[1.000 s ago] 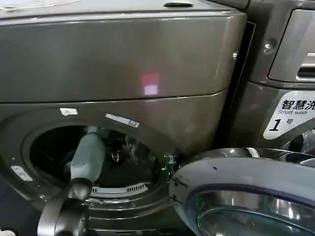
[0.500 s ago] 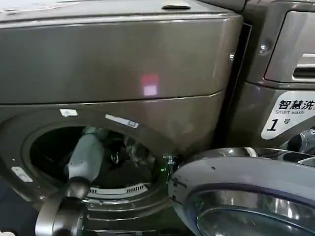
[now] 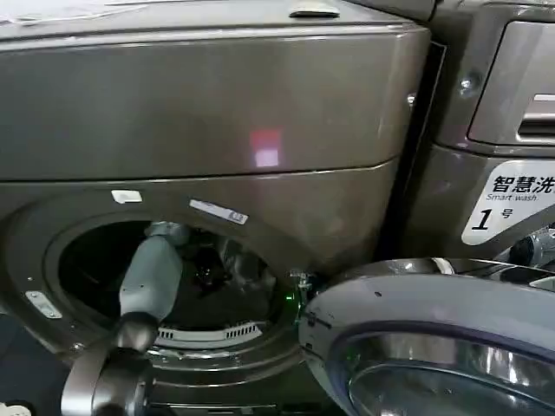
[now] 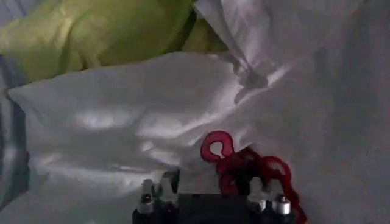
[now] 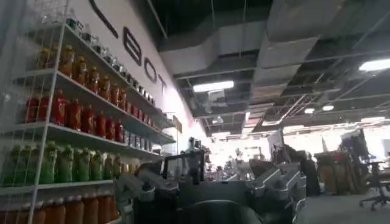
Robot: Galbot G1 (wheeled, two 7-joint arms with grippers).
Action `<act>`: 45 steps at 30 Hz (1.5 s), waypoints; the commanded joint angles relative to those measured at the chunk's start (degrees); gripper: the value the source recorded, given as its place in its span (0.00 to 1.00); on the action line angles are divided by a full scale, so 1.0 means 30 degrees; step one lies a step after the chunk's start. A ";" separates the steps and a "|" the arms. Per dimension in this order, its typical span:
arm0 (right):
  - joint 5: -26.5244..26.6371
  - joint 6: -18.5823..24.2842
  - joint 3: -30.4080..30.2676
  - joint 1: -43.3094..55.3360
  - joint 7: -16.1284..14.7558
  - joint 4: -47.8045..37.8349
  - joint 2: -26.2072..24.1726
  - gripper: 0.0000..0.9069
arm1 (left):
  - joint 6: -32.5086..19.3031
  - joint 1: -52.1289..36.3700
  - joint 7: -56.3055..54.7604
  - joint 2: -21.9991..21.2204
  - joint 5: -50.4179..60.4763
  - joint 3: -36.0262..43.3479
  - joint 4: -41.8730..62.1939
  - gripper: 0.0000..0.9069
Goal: Grasp the clothes from the dryer.
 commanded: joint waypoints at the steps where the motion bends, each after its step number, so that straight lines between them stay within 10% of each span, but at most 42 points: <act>1: 0.0004 0.0020 -0.0030 0.0000 -0.0015 -0.0001 0.0006 1.00 | 0.0194 0.0253 -0.0013 0.0013 -0.0709 0.0117 0.0686 0.00; 22: 0.0629 -0.0468 -0.0357 0.0014 -0.0353 0.0613 0.0115 1.00 | 0.2093 0.0623 -0.1968 0.0135 -0.2651 0.0126 -0.1576 0.00; 26: 0.1117 -0.2365 -0.0184 0.0156 0.0263 0.1551 0.0185 1.00 | 0.2769 0.0743 -0.3991 -0.0008 -0.3899 -0.0278 -0.2373 0.00; 30: 0.1195 -0.0424 -0.0681 0.0249 0.0262 0.1217 0.0151 1.00 | 0.3894 0.1183 -0.7165 -0.0245 -0.6473 -0.0622 -0.3469 0.00; 45: 0.0426 -0.0409 -0.1376 0.0248 0.0005 0.1477 0.0364 1.00 | 0.7793 0.1848 -1.7423 -0.1517 -1.3781 -0.0987 -0.6959 0.00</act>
